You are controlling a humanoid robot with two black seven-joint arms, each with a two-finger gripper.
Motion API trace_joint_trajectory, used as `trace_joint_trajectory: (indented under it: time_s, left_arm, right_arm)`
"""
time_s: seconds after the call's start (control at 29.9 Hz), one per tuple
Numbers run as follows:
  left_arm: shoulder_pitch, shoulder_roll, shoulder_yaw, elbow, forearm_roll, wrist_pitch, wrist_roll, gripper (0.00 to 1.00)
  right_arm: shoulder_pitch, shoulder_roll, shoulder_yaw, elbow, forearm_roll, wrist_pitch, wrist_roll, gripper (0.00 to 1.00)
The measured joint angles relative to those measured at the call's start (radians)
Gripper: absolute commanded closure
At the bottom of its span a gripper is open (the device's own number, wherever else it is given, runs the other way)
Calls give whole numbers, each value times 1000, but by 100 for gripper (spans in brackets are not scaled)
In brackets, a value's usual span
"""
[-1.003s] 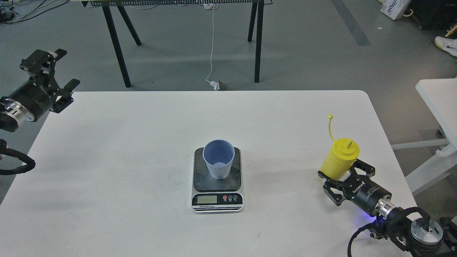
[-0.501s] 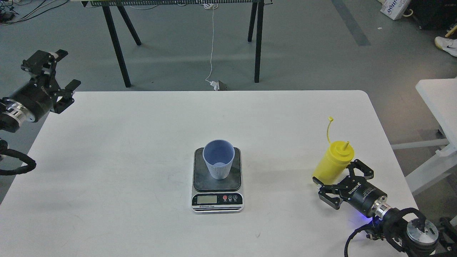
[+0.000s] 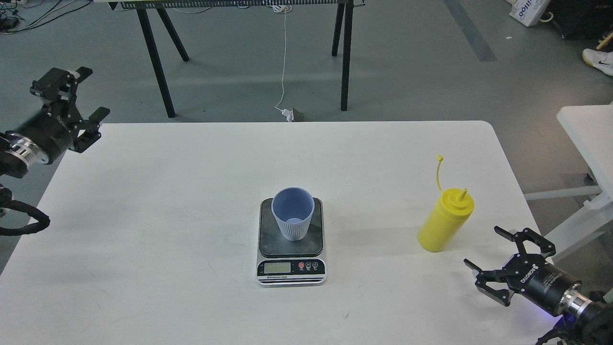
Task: Pour seasoning into cup on scale with both arms
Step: 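Open the right gripper and pull it back from the bottle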
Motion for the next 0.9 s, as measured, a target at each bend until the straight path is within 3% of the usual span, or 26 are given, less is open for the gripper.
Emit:
trace_joint_trajectory:
  time_s: [0.27, 0.43, 0.9]
  left_arm:
    - [-6, -2, 105, -4, -4, 0, 0, 0]
    - [-16, -3, 107, -5, -12, 0, 0, 0]
    - [-6, -1, 96, -1, -17, 0, 0, 0]
  right_arm:
    - [365, -7, 71, -71, -9, 0, 0, 1]
    - [530, 90, 2, -176, -12, 0, 0, 1]
    - [590, 159, -3, -307, -13, 0, 0, 1]
